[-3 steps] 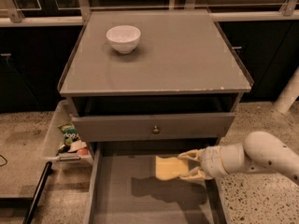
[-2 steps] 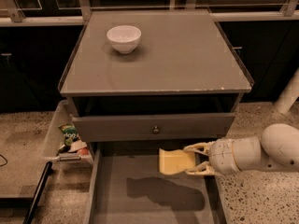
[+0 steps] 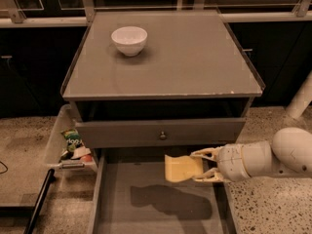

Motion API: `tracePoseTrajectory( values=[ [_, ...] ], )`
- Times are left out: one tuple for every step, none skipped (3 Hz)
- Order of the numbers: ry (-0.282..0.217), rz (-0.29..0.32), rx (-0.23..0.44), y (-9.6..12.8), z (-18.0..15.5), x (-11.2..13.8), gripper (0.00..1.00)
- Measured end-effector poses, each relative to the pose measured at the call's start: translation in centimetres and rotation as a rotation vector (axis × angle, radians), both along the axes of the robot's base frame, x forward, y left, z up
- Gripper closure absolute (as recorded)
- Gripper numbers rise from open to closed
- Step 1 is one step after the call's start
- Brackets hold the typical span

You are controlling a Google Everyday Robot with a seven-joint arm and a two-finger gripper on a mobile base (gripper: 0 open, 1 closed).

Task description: Pick sponge from middle drawer and place on counter

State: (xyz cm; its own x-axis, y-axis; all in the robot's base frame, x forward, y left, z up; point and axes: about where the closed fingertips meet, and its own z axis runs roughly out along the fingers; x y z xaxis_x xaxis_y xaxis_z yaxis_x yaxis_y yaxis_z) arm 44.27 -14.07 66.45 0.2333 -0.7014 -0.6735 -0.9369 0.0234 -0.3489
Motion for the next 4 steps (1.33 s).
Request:
tracePoseTrajectory(
  values=[
    [-0.074, 0.034, -0.016, 0.2, 4.1, 0.9, 1.00],
    [-0.164, 0.082, -0.038, 0.2, 10.9, 2.7, 1.00],
    [-0.228, 0.132, -0.054, 0.3, 17.7, 4.9, 1.00],
    [-0.265, 0.150, -0.041, 0.0, 23.0, 7.9, 1.00]
  ],
)
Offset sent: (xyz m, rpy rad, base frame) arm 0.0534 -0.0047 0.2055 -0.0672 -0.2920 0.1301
